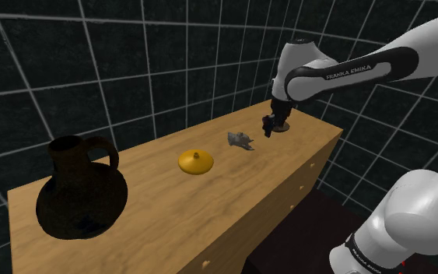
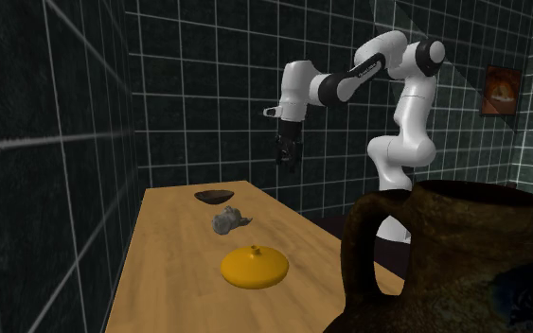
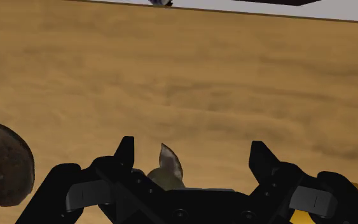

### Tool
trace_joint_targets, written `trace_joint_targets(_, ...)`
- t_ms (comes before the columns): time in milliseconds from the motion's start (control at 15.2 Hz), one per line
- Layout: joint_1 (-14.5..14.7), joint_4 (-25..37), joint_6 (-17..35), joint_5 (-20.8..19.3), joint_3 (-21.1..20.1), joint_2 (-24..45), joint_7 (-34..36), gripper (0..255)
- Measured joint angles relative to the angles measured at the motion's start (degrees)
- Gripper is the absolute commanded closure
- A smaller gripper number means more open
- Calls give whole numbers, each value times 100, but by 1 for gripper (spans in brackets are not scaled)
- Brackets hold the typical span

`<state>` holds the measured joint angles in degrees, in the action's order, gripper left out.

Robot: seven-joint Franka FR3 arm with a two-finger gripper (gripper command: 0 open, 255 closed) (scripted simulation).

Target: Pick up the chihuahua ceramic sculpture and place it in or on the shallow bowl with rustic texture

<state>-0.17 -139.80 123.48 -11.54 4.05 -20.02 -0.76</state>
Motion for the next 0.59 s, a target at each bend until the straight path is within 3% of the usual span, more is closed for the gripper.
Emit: trace_joint_targets(594,-63,581,1482,-79,160,1913,-212,0)
